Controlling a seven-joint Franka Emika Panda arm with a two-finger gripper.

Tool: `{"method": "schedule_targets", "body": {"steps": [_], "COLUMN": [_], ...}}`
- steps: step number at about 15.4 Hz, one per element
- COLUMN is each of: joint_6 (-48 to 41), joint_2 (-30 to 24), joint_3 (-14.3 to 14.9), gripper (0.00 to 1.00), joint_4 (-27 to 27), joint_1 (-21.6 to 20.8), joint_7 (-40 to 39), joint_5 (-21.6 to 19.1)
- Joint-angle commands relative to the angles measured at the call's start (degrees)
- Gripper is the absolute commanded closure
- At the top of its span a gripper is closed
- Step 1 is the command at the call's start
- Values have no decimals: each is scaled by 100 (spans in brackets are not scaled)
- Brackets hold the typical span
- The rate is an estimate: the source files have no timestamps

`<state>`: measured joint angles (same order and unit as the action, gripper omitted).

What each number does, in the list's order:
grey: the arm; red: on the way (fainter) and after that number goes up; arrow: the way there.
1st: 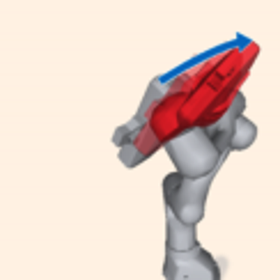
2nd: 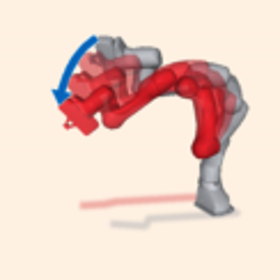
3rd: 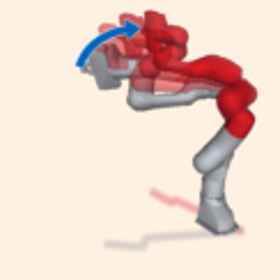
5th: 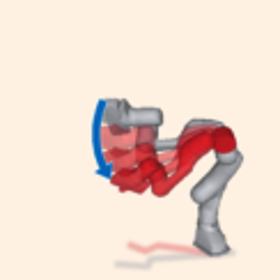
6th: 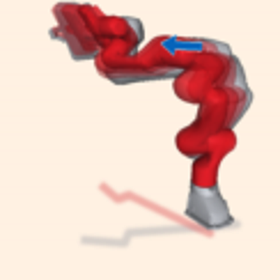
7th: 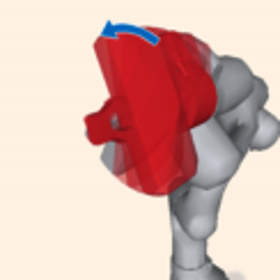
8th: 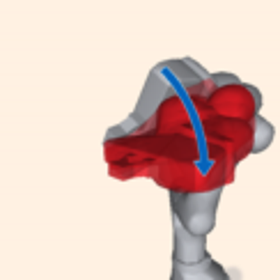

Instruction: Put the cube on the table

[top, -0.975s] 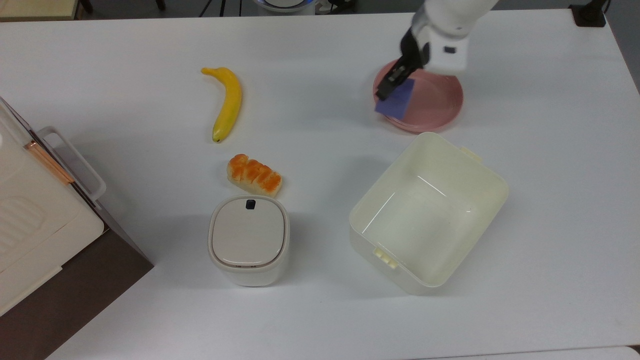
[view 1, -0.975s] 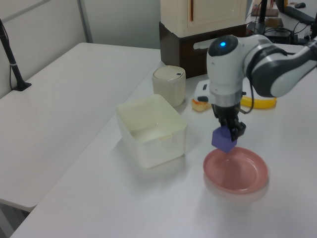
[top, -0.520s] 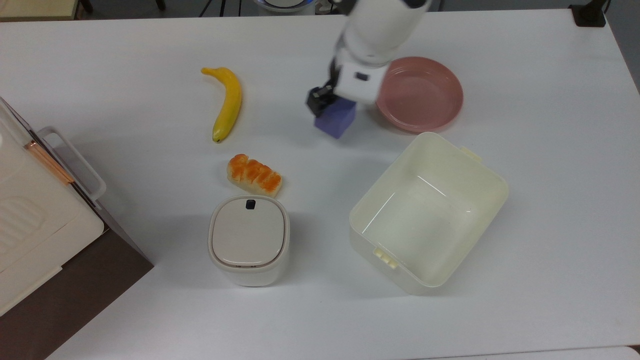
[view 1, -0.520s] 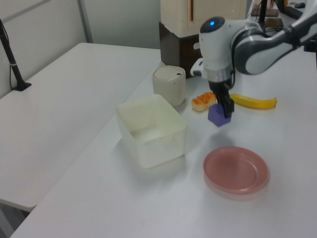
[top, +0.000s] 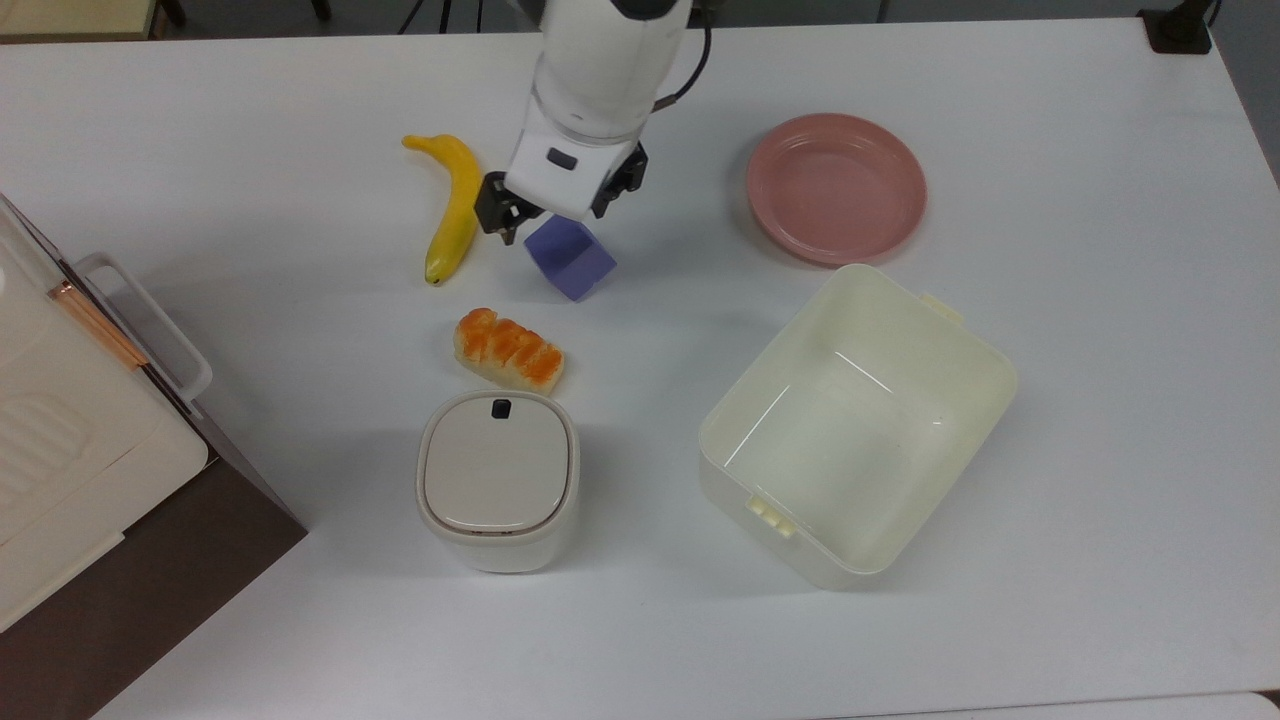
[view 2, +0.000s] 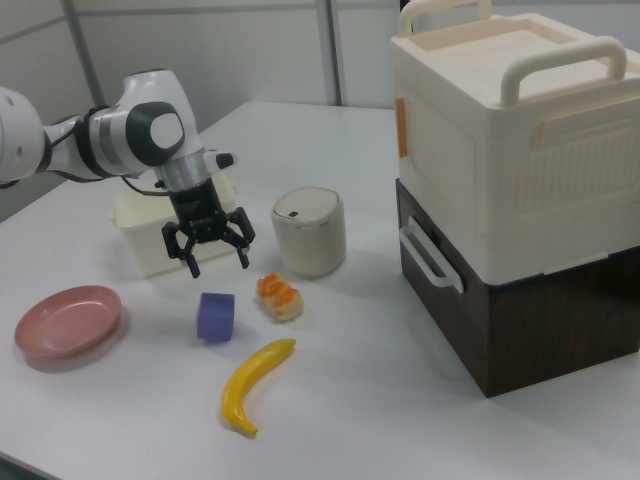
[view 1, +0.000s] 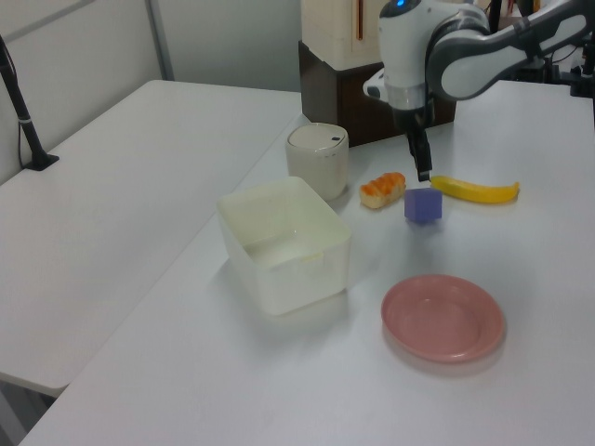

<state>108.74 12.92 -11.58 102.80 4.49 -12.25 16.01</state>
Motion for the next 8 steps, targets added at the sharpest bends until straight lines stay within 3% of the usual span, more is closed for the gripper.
{"method": "schedule_targets", "body": {"steps": [1, 5, 8], "joint_6": [-159, -300, -318], "joint_2": [-131, -368, -737], "joint_3": [50, 103, 436], "gripper": [0, 0, 0], "joint_4": [-251, -559, -577], "joint_1": [192, 377, 298], "joint_7": [20, 633, 1479], "joint_5": [-54, -599, -914]}}
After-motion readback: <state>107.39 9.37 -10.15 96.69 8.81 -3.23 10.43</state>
